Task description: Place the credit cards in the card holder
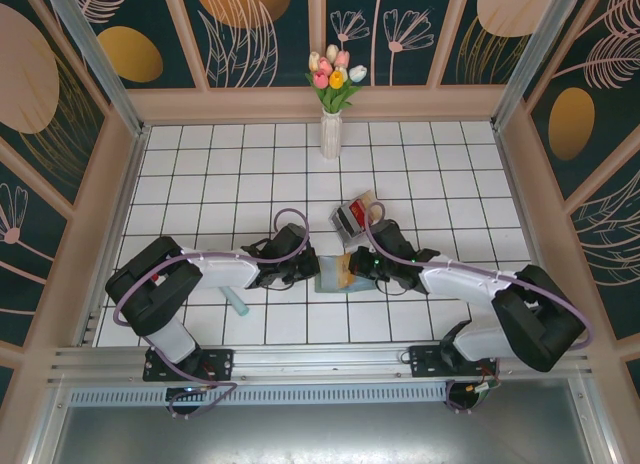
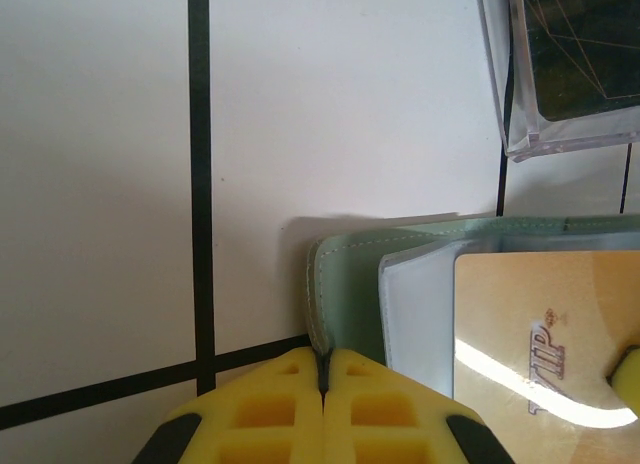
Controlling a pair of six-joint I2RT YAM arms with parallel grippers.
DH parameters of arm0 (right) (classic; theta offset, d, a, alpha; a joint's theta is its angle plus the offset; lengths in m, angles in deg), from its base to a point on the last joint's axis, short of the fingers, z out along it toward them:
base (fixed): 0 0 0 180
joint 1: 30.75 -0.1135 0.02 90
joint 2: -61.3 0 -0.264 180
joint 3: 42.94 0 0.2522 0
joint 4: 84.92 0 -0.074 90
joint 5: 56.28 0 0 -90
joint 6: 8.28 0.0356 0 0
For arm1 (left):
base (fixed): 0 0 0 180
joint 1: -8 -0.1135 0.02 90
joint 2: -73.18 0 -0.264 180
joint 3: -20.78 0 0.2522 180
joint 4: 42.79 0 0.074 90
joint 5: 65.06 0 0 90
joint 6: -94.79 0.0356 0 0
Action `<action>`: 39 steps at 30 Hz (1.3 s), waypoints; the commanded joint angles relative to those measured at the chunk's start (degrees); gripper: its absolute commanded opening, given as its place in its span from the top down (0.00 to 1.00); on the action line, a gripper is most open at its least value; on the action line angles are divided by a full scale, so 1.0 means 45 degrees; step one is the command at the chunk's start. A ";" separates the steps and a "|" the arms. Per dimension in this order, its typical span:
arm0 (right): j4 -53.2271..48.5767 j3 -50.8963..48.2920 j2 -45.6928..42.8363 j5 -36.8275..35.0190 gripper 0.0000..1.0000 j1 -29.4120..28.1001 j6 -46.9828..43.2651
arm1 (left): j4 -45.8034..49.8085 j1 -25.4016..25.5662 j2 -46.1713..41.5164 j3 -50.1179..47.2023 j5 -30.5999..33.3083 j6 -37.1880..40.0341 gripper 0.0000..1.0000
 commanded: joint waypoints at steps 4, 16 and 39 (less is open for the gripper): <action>-0.0380 -0.0666 -0.1113 -0.0231 1.00 0.0782 -0.0181 | 0.0324 0.0076 0.0160 -0.0215 0.0301 0.0270 1.00; 0.2755 -0.1952 -0.0445 0.1464 1.00 0.0782 0.0658 | 0.0270 0.0083 0.0322 -0.0174 0.0237 0.0242 1.00; 0.4062 -0.1112 0.2040 0.1870 0.96 -0.0254 0.1374 | 0.0100 0.0082 0.0304 -0.0306 0.0233 0.0155 1.00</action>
